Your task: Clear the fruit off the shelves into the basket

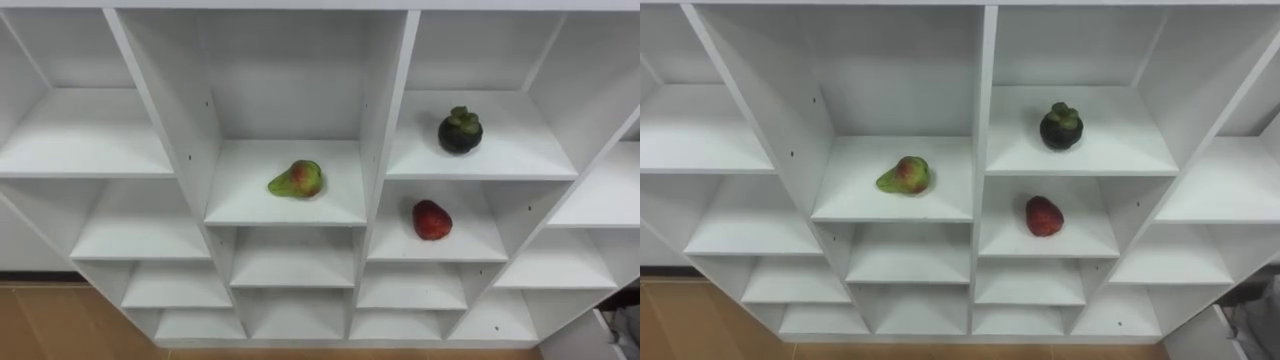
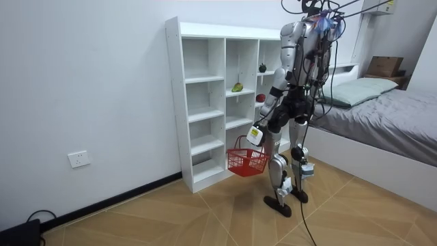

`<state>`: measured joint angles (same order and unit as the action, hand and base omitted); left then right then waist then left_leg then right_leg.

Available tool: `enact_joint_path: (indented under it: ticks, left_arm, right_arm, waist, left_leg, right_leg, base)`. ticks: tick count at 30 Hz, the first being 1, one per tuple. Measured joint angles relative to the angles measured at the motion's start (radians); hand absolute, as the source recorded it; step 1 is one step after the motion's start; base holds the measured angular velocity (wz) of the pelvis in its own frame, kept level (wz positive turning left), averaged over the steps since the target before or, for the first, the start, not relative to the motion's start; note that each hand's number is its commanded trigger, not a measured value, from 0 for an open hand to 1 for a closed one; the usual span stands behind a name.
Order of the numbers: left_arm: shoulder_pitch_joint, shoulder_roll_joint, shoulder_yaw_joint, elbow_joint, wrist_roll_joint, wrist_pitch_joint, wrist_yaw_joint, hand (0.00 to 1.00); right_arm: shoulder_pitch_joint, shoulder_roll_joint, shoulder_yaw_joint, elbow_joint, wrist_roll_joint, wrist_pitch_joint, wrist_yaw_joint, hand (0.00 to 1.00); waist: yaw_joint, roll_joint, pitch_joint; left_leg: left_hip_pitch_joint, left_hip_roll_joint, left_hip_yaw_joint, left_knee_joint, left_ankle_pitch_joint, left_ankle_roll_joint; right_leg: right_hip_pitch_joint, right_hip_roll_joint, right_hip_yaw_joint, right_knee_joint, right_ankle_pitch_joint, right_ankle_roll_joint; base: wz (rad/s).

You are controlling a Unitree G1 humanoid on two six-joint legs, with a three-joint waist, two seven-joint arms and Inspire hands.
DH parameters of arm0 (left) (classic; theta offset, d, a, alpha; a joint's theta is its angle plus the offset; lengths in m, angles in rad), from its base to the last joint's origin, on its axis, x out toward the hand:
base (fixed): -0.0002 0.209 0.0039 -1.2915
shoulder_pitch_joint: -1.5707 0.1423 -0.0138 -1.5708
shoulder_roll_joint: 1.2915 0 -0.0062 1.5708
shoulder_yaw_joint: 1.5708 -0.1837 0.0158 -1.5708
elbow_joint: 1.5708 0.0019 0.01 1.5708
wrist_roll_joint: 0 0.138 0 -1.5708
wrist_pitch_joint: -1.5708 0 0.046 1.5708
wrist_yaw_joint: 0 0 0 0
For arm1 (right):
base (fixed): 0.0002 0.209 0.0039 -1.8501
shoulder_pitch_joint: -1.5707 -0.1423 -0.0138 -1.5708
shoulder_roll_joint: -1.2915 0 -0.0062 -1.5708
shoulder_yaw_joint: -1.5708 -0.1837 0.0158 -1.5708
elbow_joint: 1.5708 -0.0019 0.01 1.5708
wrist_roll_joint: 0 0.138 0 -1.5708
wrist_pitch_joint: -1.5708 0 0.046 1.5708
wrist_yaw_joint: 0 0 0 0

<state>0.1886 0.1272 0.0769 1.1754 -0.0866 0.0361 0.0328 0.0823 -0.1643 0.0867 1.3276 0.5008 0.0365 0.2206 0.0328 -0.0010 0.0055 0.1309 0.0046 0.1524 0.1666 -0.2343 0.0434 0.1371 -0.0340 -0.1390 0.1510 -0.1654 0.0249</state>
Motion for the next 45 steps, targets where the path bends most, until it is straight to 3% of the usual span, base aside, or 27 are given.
enact_joint_path:
  ticks: [11,17,22,31,41,45]
  left_arm:
    - [0.003,0.007,0.039,-0.003,0.002,-0.001,0.003,1.00]
    - [0.002,0.009,0.044,-0.002,0.001,-0.023,0.003,1.00]
    - [0.000,0.009,0.044,-0.003,-0.022,-0.042,0.012,1.00]
    - [0.013,0.007,0.044,-0.009,-0.038,-0.074,0.053,1.00]
    - [0.023,0.010,0.037,-0.018,-0.035,-0.084,0.054,1.00]
    - [0.028,0.009,0.037,-0.022,-0.038,-0.104,0.068,1.00]
  right_arm:
    - [0.026,-0.002,-0.083,-0.010,0.012,-0.003,-0.068,0.00]
    - [0.030,-0.002,-0.130,-0.016,0.050,-0.021,-0.116,0.00]
    - [0.040,-0.005,-0.193,-0.133,0.153,-0.031,-0.191,0.00]
    - [0.062,-0.001,-0.266,-0.343,0.216,-0.086,-0.347,0.00]
    - [0.076,0.006,-0.259,-0.581,0.189,-0.149,-0.568,0.00]
    - [0.088,0.013,-0.256,-0.721,0.127,-0.186,-0.667,0.00]
  waist:
    - [-0.003,-0.002,-0.0009]
    - [-0.006,-0.007,-0.0016]
    - [-0.030,-0.006,-0.0013]
    - [-0.054,-0.002,-0.0069]
    - [-0.055,0.001,-0.0090]
    - [-0.054,0.002,-0.0104]
  left_leg:
    - [0.003,0.001,0.005,0.000,0.000,0.000]
    - [0.014,0.001,0.015,-0.003,0.000,0.000]
    - [0.012,0.002,0.031,-0.004,0.000,0.000]
    - [0.014,0.005,0.063,-0.008,0.000,0.000]
    - [0.007,0.005,0.062,-0.008,0.000,0.000]
    - [0.001,0.004,0.062,-0.007,0.000,0.000]
  right_leg:
    - [0.000,0.001,0.005,0.000,0.000,0.000]
    - [0.000,0.001,0.014,0.001,0.000,0.000]
    - [-0.011,0.001,0.026,0.004,0.000,0.000]
    - [-0.036,0.007,0.060,0.020,0.000,-0.001]
    - [-0.044,0.006,0.058,0.020,0.000,-0.001]
    - [-0.051,0.006,0.057,0.021,0.000,-0.001]
  base:
    - [0.00]
    - [-0.04]
    - [-0.09]
    - [-0.12]
    - [0.00]
    - [0.00]
